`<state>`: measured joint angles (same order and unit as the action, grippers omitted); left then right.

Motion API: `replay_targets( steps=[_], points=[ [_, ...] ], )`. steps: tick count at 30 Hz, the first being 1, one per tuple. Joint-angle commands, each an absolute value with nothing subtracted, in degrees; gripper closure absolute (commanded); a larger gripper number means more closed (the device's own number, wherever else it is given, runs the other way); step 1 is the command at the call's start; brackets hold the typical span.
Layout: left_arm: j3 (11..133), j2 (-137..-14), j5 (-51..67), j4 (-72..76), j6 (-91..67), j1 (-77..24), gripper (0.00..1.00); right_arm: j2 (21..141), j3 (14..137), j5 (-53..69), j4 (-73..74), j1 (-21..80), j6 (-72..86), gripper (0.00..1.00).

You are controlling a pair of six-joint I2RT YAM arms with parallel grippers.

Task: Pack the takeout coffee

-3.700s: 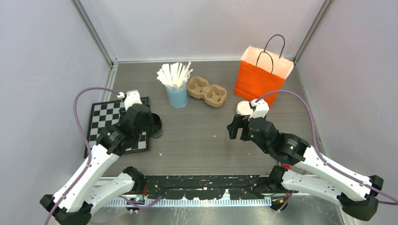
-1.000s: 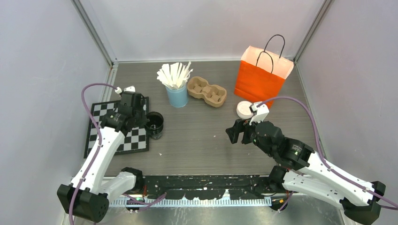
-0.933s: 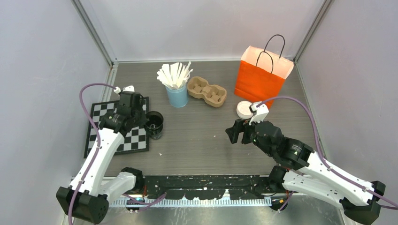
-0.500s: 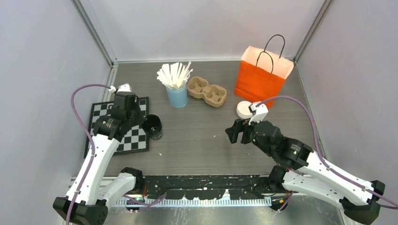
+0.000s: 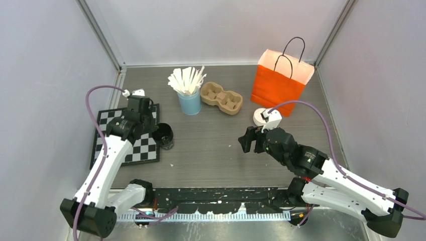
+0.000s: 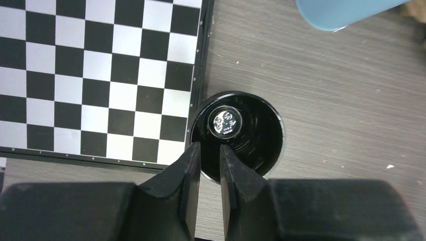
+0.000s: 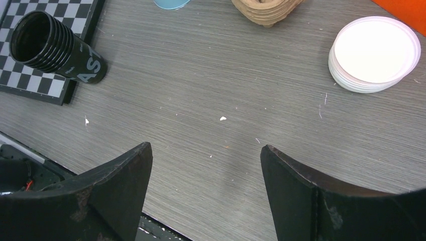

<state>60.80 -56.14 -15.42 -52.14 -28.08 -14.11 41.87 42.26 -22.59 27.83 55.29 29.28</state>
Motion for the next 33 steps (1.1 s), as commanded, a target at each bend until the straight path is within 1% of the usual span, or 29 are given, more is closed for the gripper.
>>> replay_targets(
  steps=[1,16,22,29,33],
  points=[
    [60.06,-60.05,-17.69,-52.08,-25.47,-13.80,0.78,40.95,42.10,-22.79,25.01,55.44,29.94,0.17],
    [58.81,-64.27,-17.88,-53.18,-24.71,-11.84,0.76,39.71,41.89,-24.34,26.21,55.33,29.71,0.17],
    [58.62,-66.27,-15.93,-53.00,-24.43,-11.51,0.76,39.85,42.54,-24.26,27.13,55.37,29.55,0.17],
    [58.73,-67.14,-15.21,-52.83,-24.31,-11.43,0.78,38.73,42.42,-24.60,27.89,55.42,29.49,0.17],
    [58.75,-67.23,-14.81,-52.82,-24.26,-11.48,0.80,38.49,42.30,-24.69,27.95,55.39,29.53,0.17]
  ],
)
